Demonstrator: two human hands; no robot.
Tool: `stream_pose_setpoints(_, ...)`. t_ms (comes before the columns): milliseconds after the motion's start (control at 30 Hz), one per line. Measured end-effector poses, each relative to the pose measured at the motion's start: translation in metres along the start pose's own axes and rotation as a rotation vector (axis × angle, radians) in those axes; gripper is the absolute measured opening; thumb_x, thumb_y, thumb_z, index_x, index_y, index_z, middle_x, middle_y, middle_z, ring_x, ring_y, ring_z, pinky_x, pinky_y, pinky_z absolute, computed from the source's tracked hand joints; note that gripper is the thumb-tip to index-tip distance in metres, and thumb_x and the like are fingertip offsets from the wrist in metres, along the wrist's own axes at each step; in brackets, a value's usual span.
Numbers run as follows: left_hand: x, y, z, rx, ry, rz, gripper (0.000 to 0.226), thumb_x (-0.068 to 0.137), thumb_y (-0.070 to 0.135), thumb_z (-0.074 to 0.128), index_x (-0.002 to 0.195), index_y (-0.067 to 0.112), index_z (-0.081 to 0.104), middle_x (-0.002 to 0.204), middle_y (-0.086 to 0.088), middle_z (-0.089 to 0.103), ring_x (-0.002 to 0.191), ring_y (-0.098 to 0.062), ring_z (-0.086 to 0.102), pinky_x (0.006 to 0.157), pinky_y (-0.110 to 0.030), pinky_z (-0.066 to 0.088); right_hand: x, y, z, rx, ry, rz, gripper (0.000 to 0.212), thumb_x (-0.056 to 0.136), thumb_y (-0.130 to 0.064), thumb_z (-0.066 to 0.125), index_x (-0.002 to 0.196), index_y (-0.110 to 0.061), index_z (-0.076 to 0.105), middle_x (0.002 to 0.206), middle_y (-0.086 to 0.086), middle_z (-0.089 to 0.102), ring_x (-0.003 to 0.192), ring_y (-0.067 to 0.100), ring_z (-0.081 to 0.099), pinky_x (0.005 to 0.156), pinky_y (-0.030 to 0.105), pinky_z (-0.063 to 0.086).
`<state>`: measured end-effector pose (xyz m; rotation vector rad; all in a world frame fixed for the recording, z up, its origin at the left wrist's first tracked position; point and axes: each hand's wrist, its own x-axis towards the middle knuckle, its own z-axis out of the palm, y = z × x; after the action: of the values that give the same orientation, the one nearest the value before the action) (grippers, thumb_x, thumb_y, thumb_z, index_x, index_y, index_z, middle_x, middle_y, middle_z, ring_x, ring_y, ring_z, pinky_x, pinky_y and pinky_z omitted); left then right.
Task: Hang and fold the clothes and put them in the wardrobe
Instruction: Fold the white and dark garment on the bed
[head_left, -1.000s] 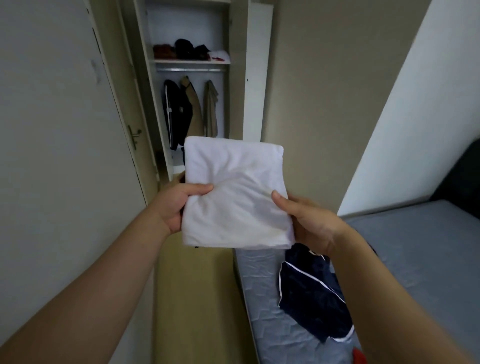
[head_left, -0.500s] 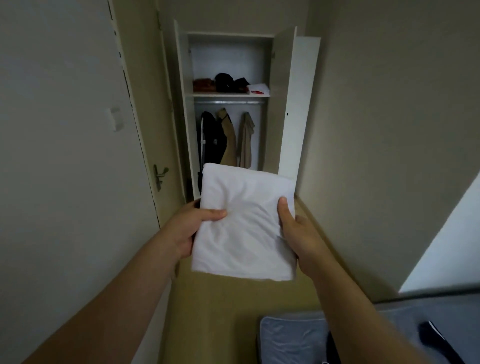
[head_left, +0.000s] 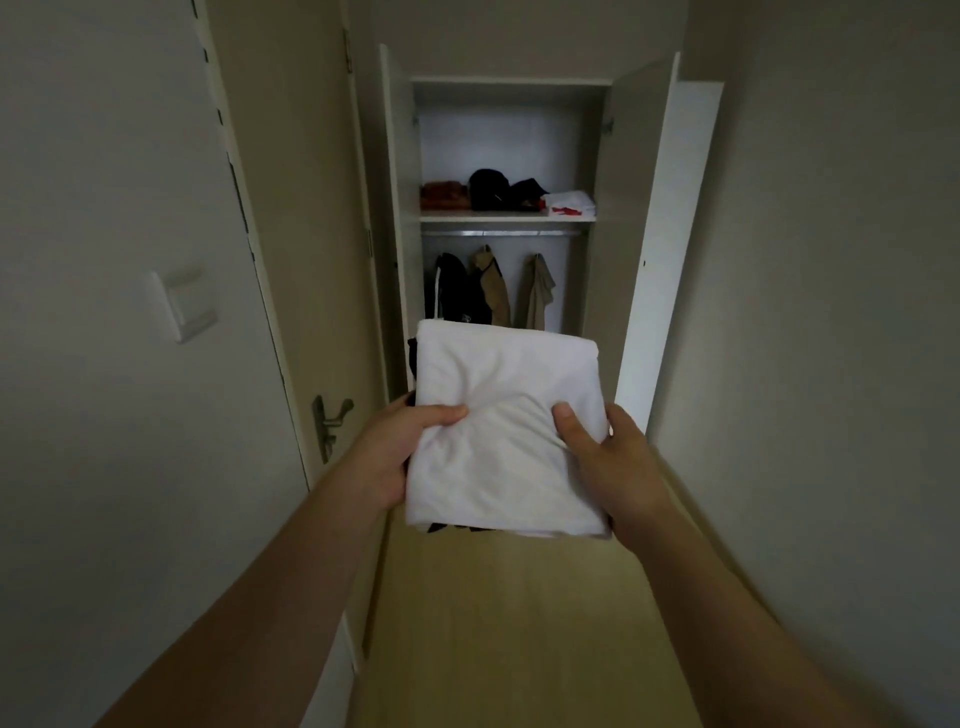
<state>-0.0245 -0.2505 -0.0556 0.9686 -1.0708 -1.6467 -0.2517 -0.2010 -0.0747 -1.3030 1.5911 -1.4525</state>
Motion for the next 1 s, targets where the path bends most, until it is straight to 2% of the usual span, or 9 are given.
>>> stream_pose_setpoints(100,0.076,0.021,-0.015,0.032,-0.027,-0.02,0.055,0.076,0.021,0.085,0.128,0.016,0.066,0.116,-0.01,0.074,0.105,-0.031,0.072,0.084,-0.044,0.058,0.075,0.001,0.028,-0.086,0.083,-0.059,0.059,0.087,-0.066,0.061,0.13,-0.027,0.056,0.096,-0.028,0.055,0.088,0.001,0.058,0.083,0.031,0.045)
stream_pose_setpoints(233,0.177,0.046,-0.021,0.125,-0.13,-0.026,0.053,0.083,0.029,0.082,0.132,0.019,0.063,0.12,-0.008,0.073,0.109,-0.028,0.071,0.093,-0.044,0.056,0.166,0.004,0.046,-0.132,0.172,-0.059,0.051,0.087,-0.063,0.064,0.124,-0.029,0.056,0.099,-0.022,0.06,0.091,0.007,0.061,0.086,0.034,0.05)
stream_pose_setpoints(367,0.272,0.062,-0.018,0.153,-0.117,-0.007,0.051,0.084,0.033,0.08,0.131,0.025,0.061,0.111,0.0,0.076,0.098,-0.02,0.074,0.075,-0.033,0.06,0.253,0.017,0.06,-0.141,0.221,-0.063,0.047,0.087,-0.06,0.065,0.12,-0.027,0.06,0.098,-0.023,0.063,0.091,0.002,0.062,0.087,0.035,0.052)
stream_pose_setpoints(467,0.351,0.069,-0.017,0.162,-0.095,0.025,0.05,0.085,0.031,0.079,0.131,0.022,0.062,0.111,-0.001,0.076,0.098,-0.021,0.074,0.075,-0.034,0.06,0.329,0.031,0.07,-0.161,0.23,-0.082,0.055,0.086,-0.065,0.062,0.122,-0.023,0.061,0.102,-0.014,0.066,0.092,0.01,0.064,0.088,0.038,0.053)
stream_pose_setpoints(533,0.404,0.074,-0.015,0.157,-0.07,0.034,0.049,0.086,0.029,0.079,0.131,0.018,0.063,0.11,-0.004,0.076,0.096,-0.023,0.074,0.072,-0.034,0.06,0.385,0.041,0.075,-0.173,0.222,-0.104,0.058,0.086,-0.068,0.059,0.122,-0.023,0.061,0.102,-0.013,0.066,0.09,0.008,0.062,0.082,0.031,0.051)
stream_pose_setpoints(600,0.459,0.085,-0.012,0.145,-0.053,0.045,0.045,0.088,0.026,0.077,0.129,0.017,0.064,0.108,-0.006,0.077,0.093,-0.024,0.075,0.068,-0.033,0.06,0.445,0.048,0.08,-0.167,0.2,-0.136,0.058,0.085,-0.07,0.058,0.122,-0.025,0.061,0.097,-0.021,0.062,0.085,-0.001,0.059,0.07,0.018,0.044)
stream_pose_setpoints(667,0.514,0.1,-0.009,0.137,-0.033,0.055,0.042,0.089,0.025,0.076,0.129,0.018,0.064,0.109,-0.006,0.076,0.094,-0.025,0.074,0.069,-0.035,0.06,0.508,0.049,0.087,-0.177,0.163,-0.149,0.061,0.084,-0.073,0.055,0.124,-0.028,0.058,0.093,-0.027,0.057,0.081,-0.003,0.056,0.065,0.012,0.038)
stream_pose_setpoints(833,0.646,0.148,-0.002,0.122,0.007,0.096,0.043,0.09,0.022,0.074,0.131,0.013,0.064,0.114,-0.01,0.074,0.098,-0.029,0.072,0.072,-0.039,0.06,0.664,0.04,0.1,-0.282,0.101,-0.202,0.077,0.081,-0.081,0.046,0.133,-0.024,0.052,0.108,-0.012,0.057,0.094,0.014,0.057,0.085,0.032,0.044)
stream_pose_setpoints(1000,0.774,0.182,-0.003,0.105,0.026,0.114,0.043,0.088,0.023,0.075,0.128,0.014,0.065,0.111,-0.01,0.075,0.099,-0.031,0.072,0.073,-0.042,0.06,0.801,0.042,0.121,-0.296,0.101,-0.213,0.071,0.084,-0.077,0.051,0.133,-0.025,0.052,0.099,-0.018,0.053,0.089,0.011,0.053,0.083,0.031,0.041)
